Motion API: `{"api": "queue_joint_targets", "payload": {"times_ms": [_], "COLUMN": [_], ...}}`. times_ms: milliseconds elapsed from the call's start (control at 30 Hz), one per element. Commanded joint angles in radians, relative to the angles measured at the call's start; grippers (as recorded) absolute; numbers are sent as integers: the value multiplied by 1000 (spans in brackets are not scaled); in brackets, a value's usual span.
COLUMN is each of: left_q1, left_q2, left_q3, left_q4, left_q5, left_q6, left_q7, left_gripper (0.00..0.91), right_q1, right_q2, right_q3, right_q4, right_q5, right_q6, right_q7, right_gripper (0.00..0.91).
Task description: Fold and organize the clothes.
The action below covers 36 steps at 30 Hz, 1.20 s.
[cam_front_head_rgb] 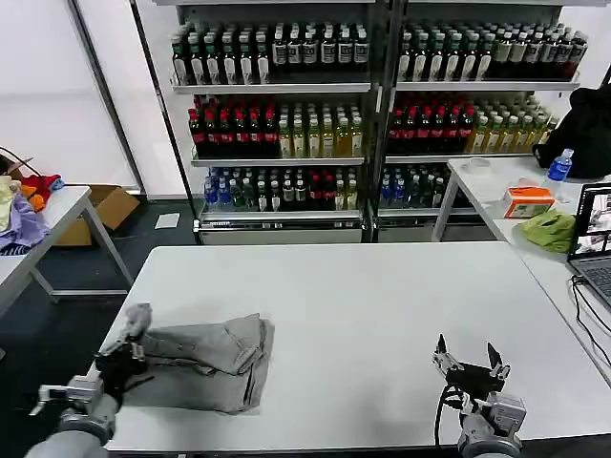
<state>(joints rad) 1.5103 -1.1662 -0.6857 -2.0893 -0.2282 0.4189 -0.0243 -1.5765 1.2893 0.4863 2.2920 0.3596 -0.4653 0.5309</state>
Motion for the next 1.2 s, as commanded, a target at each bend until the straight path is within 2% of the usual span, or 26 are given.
{"api": "queue_joint_targets", "payload": {"times_ms": [33,600,633,700,1000,1200], "left_q1": [-67,-152,-156,-161,-158,-126], "left_q2": [-75,-66,-68,-72,-103,-127], "left_q3": [268,366,366,366,381,390], "left_q4": [-15,45,53,79,132,23], "left_q5": [-3,-2,-1,1,-62,-374], "left_q6": [65,87,86,79,25,39], "left_q7": [-33,-23,-23,-23,-13,-26], "left_gripper": [10,10,171,907,907,907], "right_q1": [-22,-62,-64,-65,-61,-52], "right_q2": [13,59,61,63,69,62], "right_q3": [2,4,4,2,-9,-15], "right_q4": [6,22,22,21,14,2], "right_q5": [-9,-60,-62,-64,-75,-75], "right_q6": [0,11,11,13,14,16], "right_q7": [1,1,0,-1,-5,-6], "right_gripper": [907,907,907,907,907,907]}}
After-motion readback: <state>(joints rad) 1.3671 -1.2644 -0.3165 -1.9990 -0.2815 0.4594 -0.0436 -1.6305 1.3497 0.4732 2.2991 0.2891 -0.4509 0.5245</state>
